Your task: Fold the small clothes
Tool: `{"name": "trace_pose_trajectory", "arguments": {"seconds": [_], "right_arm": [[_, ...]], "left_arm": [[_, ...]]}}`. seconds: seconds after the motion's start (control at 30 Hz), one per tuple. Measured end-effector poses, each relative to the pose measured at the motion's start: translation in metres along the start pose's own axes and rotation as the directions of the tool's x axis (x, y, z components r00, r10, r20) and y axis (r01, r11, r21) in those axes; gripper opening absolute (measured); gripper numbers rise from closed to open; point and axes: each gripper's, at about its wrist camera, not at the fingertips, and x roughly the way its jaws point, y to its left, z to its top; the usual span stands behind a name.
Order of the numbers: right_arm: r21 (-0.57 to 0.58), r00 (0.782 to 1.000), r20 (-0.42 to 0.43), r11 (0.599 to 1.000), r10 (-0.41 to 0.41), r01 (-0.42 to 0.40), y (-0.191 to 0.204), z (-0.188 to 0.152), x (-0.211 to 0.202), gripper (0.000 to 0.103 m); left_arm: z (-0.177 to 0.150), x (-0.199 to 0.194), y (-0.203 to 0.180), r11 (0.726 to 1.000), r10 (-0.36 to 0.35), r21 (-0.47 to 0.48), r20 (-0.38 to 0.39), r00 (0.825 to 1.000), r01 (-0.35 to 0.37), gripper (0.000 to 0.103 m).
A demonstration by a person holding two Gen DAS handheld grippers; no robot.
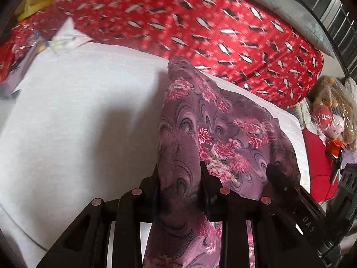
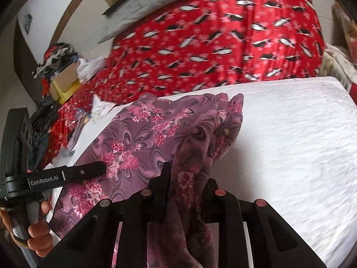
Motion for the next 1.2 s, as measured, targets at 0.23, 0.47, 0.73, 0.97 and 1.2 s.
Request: {"name": "trace_pose_trajectory", "arguments": {"seconds": [0.23, 0.47, 0.73, 0.97, 1.2], "right_arm": [[-0.021, 0.999, -0.005, 0.999, 0.034, -0.035, 0.051, -0.023, 0.002, 0.021], [-0.018, 0.998, -0.048, 0.999, 0.031, -0.032, 0.074, -0.049, 0.021, 0.021], [0.025, 0.991, -0.133, 1.000, 0.001, 0.003, 0.064, -0.079, 0.052, 0.024], [0.259, 0.993, -0.112, 0.966, 0.042, -0.012, 0.009, -0.083, 0.040, 0.048], [0.168, 0.999, -0.004, 0.985, 0.041, -0.039, 0.027, -0.038, 0.034, 0.044]], "left_arm": [[-0.029, -0.043, 0.040, 1.000, 0.029, -0.008, 0.026, 0.999, -0.029, 0.029], [-0.047, -0.045, 0.074, 0.999, 0.046, -0.027, -0.014, 0.999, -0.046, 0.029], [-0.066, -0.003, 0.098, 0.998, 0.043, -0.048, -0.125, 0.991, -0.050, 0.039], [-0.052, -0.028, 0.124, 0.998, -0.018, -0.057, -0.077, 0.997, 0.014, 0.041], [-0.008, -0.024, 0.097, 0.997, 0.073, 0.011, -0.011, 0.997, -0.073, 0.041]]}}
